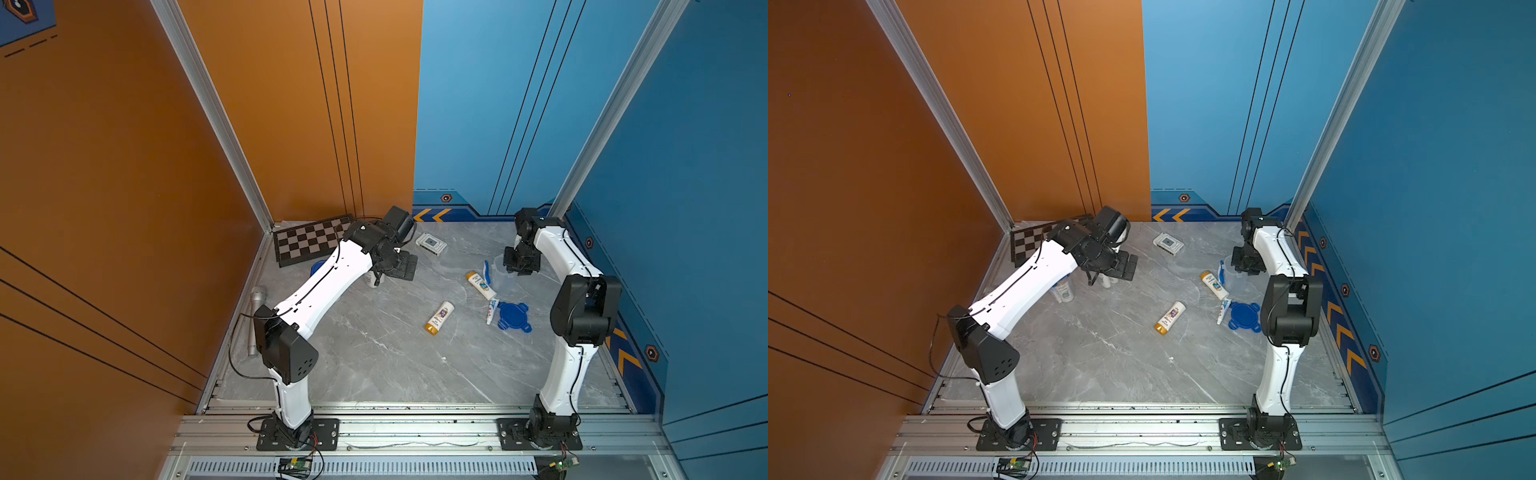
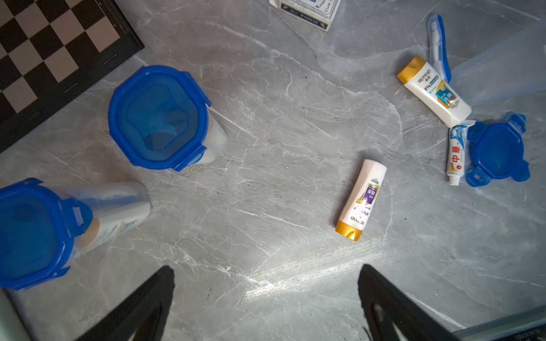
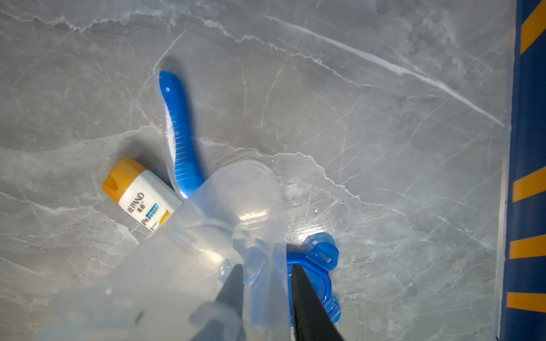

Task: Pack away toiletry kits
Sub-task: Move the container to the center of the board.

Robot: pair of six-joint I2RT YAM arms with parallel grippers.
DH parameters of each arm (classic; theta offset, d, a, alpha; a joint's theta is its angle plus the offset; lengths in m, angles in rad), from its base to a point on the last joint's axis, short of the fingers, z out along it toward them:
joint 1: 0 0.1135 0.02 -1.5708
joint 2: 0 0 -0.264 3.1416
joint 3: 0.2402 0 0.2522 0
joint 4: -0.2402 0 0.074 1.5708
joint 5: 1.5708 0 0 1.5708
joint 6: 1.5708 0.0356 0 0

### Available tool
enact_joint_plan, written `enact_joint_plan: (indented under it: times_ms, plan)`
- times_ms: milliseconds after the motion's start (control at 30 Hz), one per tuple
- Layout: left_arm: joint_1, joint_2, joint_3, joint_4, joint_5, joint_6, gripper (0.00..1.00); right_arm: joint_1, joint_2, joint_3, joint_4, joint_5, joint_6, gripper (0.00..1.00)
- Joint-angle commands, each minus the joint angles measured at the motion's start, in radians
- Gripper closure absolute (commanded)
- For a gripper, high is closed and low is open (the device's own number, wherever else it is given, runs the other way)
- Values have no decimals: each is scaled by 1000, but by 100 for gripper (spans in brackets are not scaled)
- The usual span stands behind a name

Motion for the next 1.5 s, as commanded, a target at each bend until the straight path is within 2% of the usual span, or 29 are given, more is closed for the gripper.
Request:
enact_joint_plan:
  times_ms: [0,267,533,800,1033,1367,1467]
  plan:
    - [12,-41,-22,15,35,-21,1,20,-17,-8,1,25,-16,75]
    - [29,-47,-38,29,40,-21,1,58,-63,-28,2,23,0,90]
    - [46,-77,-86,35,39,-18,1,143,-114,-28,1,42,36,96]
    - [76,-155,-205,59,36,-33,1,331,-169,-56,-16,58,133,97]
    - [98,-229,-312,75,40,-46,1,502,-90,9,-13,14,242,97]
    - [113,-296,-383,96,34,-63,1,611,-5,12,-13,-23,300,92]
    - [115,-306,-399,101,34,-66,1,622,-8,14,-13,-3,302,88]
